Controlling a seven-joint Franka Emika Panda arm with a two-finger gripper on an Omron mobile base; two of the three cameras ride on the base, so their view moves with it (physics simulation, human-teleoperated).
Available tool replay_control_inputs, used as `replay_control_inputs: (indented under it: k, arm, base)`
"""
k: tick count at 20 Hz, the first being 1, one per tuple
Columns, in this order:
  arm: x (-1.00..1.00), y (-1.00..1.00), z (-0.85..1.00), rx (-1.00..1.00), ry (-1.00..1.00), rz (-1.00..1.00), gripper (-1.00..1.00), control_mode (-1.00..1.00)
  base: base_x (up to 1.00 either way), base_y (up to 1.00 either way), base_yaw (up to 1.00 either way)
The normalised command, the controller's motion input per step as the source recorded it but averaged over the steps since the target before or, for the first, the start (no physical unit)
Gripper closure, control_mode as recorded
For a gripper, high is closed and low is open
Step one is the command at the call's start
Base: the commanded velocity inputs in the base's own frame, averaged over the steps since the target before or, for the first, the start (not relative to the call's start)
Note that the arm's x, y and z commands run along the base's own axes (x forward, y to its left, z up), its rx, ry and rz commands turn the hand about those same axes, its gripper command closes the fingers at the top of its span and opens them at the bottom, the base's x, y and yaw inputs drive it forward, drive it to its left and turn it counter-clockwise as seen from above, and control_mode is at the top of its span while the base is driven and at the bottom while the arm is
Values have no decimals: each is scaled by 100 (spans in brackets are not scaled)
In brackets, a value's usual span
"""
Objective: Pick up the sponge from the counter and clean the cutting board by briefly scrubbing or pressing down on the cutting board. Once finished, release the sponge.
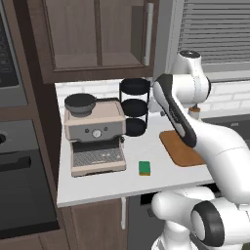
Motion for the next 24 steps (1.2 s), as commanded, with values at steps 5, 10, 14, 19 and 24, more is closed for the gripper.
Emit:
replay_control_inputs:
  k: [5, 10, 14, 19, 24]
  arm:
    - [-20, 21, -1, -1, 0, 4, -100, -100]
    - [-12, 57, -18, -1, -1, 4, -100, -100]
    - [0, 27, -38, 0, 0, -5, -100, -100]
    - [0, 10, -59, 0, 0, -5, -100, -100]
    - [0, -2, -56, 3, 0, 0, -100, -100]
  base:
    - [0, 0, 0]
    - [0, 0, 0]
    - [0, 0, 0]
    - [0, 0, 0]
    - [0, 0, 0]
